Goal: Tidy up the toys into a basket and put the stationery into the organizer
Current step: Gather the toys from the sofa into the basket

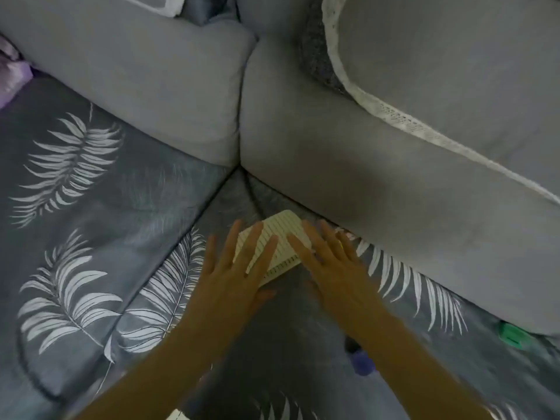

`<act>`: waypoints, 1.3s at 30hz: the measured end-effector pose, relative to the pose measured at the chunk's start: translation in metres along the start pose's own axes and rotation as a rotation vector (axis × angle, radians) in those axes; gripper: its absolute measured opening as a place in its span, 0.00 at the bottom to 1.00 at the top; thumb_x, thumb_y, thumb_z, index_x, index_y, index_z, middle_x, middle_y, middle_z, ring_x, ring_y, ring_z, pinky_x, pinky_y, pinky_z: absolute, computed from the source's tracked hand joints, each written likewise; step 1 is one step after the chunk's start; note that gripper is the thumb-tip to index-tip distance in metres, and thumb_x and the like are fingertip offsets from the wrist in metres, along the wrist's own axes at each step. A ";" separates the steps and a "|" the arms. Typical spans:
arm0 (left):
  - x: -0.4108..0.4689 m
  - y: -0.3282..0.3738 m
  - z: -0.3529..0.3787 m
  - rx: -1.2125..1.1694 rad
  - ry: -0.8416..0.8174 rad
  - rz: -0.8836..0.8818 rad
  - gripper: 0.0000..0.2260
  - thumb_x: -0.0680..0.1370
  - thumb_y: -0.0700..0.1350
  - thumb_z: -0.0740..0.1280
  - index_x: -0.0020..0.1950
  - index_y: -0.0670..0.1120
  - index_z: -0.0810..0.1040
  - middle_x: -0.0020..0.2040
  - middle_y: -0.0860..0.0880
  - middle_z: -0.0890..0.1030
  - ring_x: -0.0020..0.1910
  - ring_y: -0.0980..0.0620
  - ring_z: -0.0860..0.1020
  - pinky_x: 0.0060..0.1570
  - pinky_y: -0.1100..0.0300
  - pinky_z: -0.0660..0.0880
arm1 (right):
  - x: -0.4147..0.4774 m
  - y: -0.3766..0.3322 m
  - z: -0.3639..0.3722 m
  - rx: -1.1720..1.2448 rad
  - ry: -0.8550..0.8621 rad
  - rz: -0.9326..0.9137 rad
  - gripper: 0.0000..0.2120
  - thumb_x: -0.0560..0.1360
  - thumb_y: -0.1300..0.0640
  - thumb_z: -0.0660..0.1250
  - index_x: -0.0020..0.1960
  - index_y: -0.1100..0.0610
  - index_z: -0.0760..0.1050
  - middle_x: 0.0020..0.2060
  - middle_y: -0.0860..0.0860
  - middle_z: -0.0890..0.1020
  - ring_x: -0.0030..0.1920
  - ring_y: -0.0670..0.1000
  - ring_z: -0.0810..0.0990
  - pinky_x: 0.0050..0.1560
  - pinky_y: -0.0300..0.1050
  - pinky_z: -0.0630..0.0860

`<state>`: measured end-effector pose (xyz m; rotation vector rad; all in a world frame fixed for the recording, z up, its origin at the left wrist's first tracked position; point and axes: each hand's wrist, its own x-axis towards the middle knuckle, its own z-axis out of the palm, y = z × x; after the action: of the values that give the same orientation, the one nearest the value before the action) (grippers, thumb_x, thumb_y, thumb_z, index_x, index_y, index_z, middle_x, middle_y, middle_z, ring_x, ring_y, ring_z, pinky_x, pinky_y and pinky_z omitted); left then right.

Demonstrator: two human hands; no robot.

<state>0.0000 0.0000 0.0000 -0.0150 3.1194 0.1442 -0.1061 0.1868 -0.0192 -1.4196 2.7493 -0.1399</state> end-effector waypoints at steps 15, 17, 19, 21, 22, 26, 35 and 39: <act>0.016 -0.019 0.118 -0.566 -0.028 -0.306 0.52 0.69 0.32 0.72 0.74 0.65 0.39 0.78 0.49 0.42 0.47 0.40 0.83 0.33 0.55 0.81 | 0.064 0.017 0.105 0.155 0.204 0.161 0.26 0.70 0.60 0.61 0.66 0.44 0.74 0.65 0.55 0.78 0.61 0.65 0.77 0.53 0.64 0.75; 0.024 -0.015 0.105 -0.682 0.005 -0.472 0.42 0.78 0.41 0.62 0.67 0.74 0.33 0.78 0.52 0.47 0.54 0.39 0.80 0.45 0.48 0.79 | 0.069 0.021 0.100 0.192 0.241 0.246 0.22 0.73 0.57 0.58 0.64 0.45 0.77 0.60 0.53 0.81 0.56 0.63 0.80 0.50 0.60 0.77; 0.029 -0.013 0.092 -0.685 0.025 -0.528 0.29 0.81 0.50 0.54 0.70 0.70 0.38 0.75 0.46 0.63 0.59 0.39 0.77 0.54 0.46 0.74 | 0.070 0.028 0.098 0.320 0.234 0.229 0.20 0.72 0.57 0.61 0.62 0.48 0.78 0.56 0.52 0.83 0.51 0.56 0.81 0.48 0.54 0.79; 0.037 -0.015 0.084 -0.653 0.032 -0.520 0.23 0.82 0.48 0.52 0.75 0.59 0.50 0.70 0.42 0.70 0.57 0.41 0.77 0.55 0.51 0.72 | 0.064 0.041 0.092 0.599 0.147 0.228 0.19 0.74 0.56 0.63 0.65 0.52 0.77 0.52 0.53 0.84 0.46 0.46 0.80 0.47 0.45 0.77; 0.040 -0.019 0.085 -0.637 -0.017 -0.537 0.23 0.81 0.44 0.52 0.76 0.56 0.53 0.67 0.41 0.73 0.50 0.45 0.79 0.51 0.55 0.72 | 0.059 0.049 0.090 0.719 0.073 0.324 0.19 0.77 0.57 0.61 0.67 0.50 0.74 0.51 0.53 0.84 0.41 0.44 0.79 0.46 0.44 0.77; 0.039 -0.029 0.092 -0.528 -0.233 -0.635 0.24 0.80 0.40 0.55 0.75 0.52 0.58 0.45 0.38 0.79 0.33 0.50 0.69 0.39 0.56 0.66 | 0.034 0.095 0.116 0.437 -0.101 0.647 0.26 0.78 0.64 0.60 0.74 0.51 0.63 0.53 0.60 0.80 0.50 0.55 0.78 0.49 0.48 0.74; 0.037 -0.032 0.092 -0.526 -0.243 -0.695 0.22 0.79 0.38 0.57 0.74 0.45 0.61 0.41 0.34 0.80 0.33 0.43 0.73 0.37 0.53 0.69 | 0.036 0.097 0.140 0.423 -0.387 0.638 0.25 0.73 0.55 0.70 0.68 0.52 0.66 0.65 0.54 0.67 0.58 0.60 0.75 0.57 0.54 0.75; 0.043 -0.022 0.075 -0.566 -0.281 -0.735 0.25 0.80 0.42 0.54 0.76 0.53 0.54 0.46 0.38 0.79 0.42 0.40 0.77 0.47 0.51 0.70 | 0.033 0.073 0.093 0.517 0.091 0.671 0.23 0.69 0.51 0.74 0.61 0.48 0.68 0.60 0.48 0.67 0.51 0.51 0.74 0.47 0.47 0.76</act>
<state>-0.0409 -0.0158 -0.0775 -1.0105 2.4835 0.8857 -0.1771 0.1963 -0.1192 -0.3560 2.7821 -0.8125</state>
